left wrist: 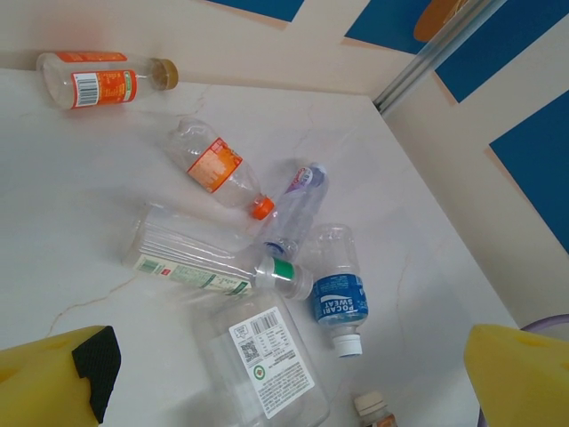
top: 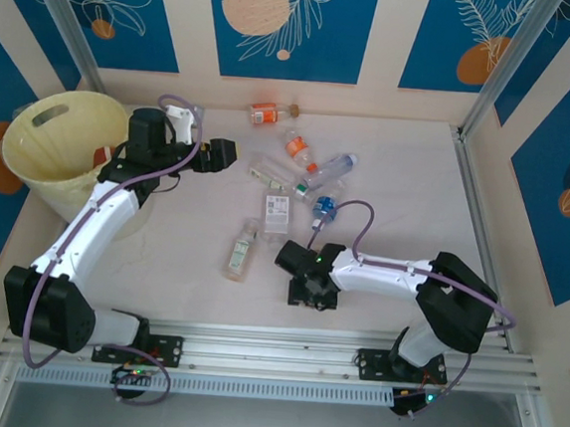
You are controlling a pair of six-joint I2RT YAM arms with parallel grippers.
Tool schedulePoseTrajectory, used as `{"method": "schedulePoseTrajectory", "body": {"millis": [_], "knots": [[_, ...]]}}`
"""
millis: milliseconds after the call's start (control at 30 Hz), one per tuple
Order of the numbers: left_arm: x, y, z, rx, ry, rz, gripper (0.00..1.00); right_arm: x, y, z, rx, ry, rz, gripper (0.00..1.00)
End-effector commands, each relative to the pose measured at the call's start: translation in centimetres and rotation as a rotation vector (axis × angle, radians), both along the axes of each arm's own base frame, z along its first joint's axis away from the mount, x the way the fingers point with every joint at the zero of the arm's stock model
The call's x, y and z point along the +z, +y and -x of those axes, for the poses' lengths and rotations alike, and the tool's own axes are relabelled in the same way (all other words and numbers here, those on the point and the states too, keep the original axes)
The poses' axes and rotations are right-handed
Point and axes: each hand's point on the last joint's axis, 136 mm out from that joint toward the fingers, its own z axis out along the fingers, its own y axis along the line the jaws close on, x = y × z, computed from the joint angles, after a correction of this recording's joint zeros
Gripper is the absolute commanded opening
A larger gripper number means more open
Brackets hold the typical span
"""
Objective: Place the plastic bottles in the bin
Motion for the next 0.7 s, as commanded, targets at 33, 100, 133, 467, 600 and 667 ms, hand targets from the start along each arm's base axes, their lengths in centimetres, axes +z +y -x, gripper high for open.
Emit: {"method": "schedulePoseTrajectory", "body": {"millis": [33, 100, 133, 467, 600, 667], "knots": [[-0.7, -0.1, 0.3, -0.01, 0.009, -0.028, 1.0, -0.3, -0.6, 0.2, -0.008, -0.016, 0.01, 0.59], [-0.8, -0.1, 0.3, -0.007, 0.013, -0.031, 1.0, 0.0, -0.5, 0.0, 0.006, -0.046, -0.012, 0.56], [-0.9, -0.1, 0.3, -0.006, 0.015, -0.03, 1.0, 0.2, -0.5, -0.1, 0.018, -0.063, -0.028, 0.54], [-2.8, -3.2, 0.8, -0.112, 0.15, 0.124, 1.0, 7.1, 0.6, -6.7, 0.248, -0.515, -0.175, 0.43], [-2.6, -5.9, 2.5, -0.222, 0.167, 0.143, 1.0, 13.3, 3.4, -8.2, 0.418, -0.76, -0.454, 0.42], [-2.6, -7.3, 3.5, -0.282, 0.169, 0.153, 1.0, 15.4, 3.2, -9.0, 0.433, -0.832, -0.534, 0.42]]}}
